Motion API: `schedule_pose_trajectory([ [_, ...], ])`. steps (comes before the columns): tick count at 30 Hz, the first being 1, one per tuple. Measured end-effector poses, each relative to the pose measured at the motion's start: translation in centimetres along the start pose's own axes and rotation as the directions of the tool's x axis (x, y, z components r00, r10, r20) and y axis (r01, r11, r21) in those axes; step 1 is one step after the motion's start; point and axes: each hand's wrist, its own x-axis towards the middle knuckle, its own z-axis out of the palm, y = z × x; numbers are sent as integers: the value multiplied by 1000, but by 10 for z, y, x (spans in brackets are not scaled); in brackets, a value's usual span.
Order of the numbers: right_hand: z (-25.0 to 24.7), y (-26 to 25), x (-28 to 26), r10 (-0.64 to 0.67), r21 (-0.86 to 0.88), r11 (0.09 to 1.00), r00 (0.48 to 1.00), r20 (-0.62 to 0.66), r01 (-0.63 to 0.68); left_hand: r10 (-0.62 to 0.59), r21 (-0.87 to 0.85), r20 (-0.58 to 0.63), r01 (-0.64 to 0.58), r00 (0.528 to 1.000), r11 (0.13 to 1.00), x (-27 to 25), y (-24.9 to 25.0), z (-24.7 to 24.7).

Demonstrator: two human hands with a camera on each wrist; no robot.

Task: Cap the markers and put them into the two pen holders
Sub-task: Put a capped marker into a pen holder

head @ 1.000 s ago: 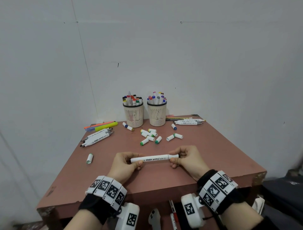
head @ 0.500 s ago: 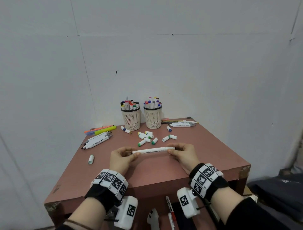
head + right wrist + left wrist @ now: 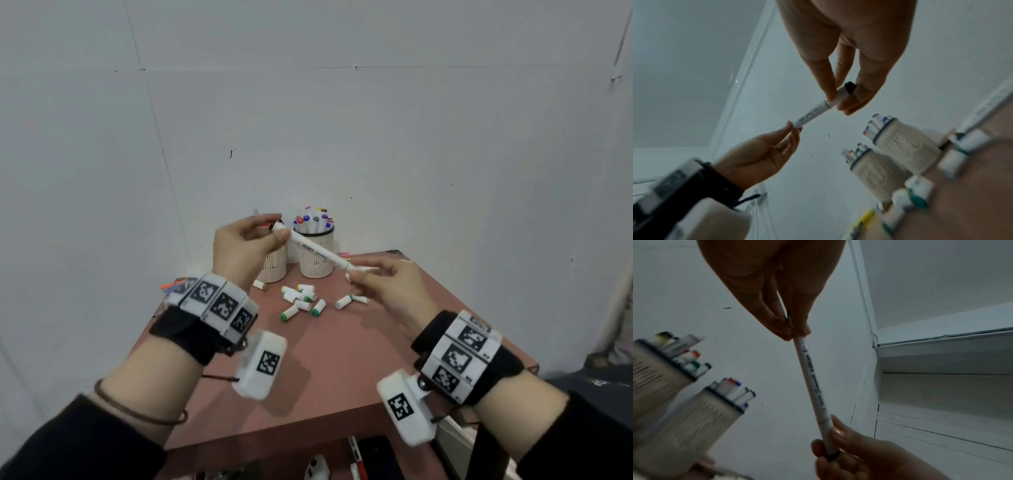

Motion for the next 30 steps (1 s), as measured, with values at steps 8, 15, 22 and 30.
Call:
schedule_pose_trajectory([
  [8, -18, -15, 91, -47, -346, 938, 999, -18, 38, 69, 184, 7, -69, 998, 980, 85, 7, 14],
  [15, -37, 14, 160, 183, -808, 589, 971, 154, 17, 189, 455, -38, -151, 981, 877, 129, -9, 28],
  [22, -45, 47, 195, 339, -983, 30, 923, 181, 182, 319, 607, 81, -300, 944, 736, 151, -21, 43],
  [30, -49, 52, 213, 418, -947, -146, 886, 202, 285, 226, 675, 190, -294, 955, 676, 171, -38, 56],
])
